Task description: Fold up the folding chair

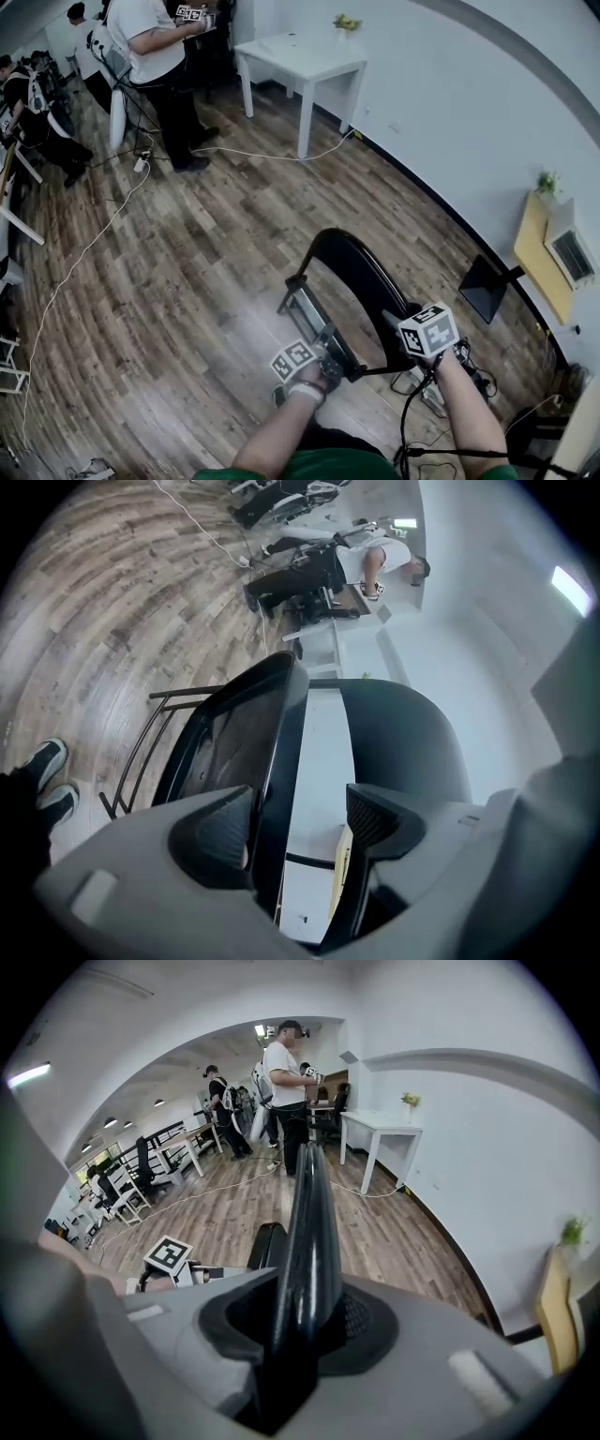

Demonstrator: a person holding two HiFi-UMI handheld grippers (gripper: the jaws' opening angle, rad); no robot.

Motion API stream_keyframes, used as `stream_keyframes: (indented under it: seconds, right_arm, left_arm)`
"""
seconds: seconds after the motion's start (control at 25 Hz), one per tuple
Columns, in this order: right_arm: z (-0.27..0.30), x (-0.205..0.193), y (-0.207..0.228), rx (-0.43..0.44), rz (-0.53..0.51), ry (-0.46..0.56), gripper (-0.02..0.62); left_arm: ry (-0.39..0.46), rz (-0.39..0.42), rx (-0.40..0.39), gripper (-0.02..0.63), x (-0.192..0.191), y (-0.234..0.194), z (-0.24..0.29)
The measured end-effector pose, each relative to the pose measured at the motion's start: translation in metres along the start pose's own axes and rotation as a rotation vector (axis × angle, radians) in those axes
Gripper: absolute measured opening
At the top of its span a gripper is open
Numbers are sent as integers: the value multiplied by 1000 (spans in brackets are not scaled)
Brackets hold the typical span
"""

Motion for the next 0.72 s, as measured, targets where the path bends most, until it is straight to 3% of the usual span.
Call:
stream_keyframes:
  seconds: [0.4, 0.72]
  right_arm:
    - [1, 4, -16, -61, -42, 7, 112]
    - [-3, 5, -14, -88, -65, 9, 118]
  left_arm:
    - [-44, -93, -30, 321, -12, 22, 49]
    - [-110, -46, -46, 305, -17, 28, 59]
Point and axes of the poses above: the fingertips, and each gripper's own axes: z forward along the fingers, y to its right, x out of its top, the point moved 3 cm from there along -z, backward along the fingers, and after that the axes turned 8 degrees about z, right-handed, at the moved point
